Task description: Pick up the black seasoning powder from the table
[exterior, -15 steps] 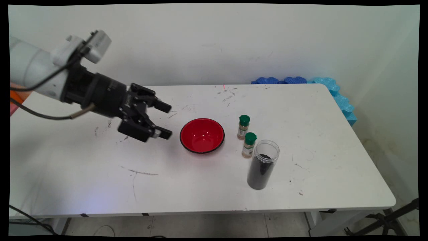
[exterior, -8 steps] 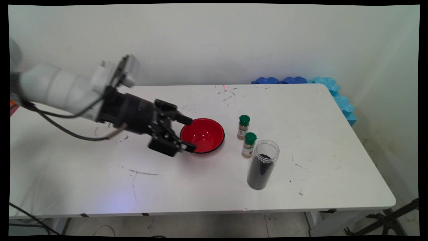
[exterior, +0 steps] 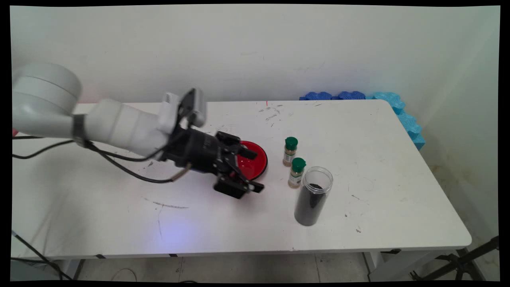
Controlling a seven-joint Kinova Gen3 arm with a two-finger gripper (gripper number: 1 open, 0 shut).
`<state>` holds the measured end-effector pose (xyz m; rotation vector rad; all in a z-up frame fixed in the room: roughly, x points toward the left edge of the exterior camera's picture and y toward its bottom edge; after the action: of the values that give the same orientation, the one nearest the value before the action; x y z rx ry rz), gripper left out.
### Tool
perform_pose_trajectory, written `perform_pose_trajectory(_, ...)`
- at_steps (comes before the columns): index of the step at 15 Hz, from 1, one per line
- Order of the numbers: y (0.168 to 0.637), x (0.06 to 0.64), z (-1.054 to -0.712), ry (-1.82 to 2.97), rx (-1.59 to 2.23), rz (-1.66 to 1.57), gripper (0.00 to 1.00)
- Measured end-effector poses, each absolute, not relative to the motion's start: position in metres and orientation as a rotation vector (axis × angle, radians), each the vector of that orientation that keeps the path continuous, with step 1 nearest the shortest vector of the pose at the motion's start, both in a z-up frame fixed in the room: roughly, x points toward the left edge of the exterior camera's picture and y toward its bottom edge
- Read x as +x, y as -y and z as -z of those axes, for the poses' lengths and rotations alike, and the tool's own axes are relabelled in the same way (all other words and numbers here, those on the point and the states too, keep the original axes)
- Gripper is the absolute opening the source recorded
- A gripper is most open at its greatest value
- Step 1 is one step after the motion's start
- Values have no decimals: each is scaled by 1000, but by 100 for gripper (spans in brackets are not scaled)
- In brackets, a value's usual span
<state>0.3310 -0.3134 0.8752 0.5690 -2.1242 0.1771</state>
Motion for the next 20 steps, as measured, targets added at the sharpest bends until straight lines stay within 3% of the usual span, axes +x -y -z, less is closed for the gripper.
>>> perform_pose_trajectory(20,353,245,-817,2132,461,-161,100)
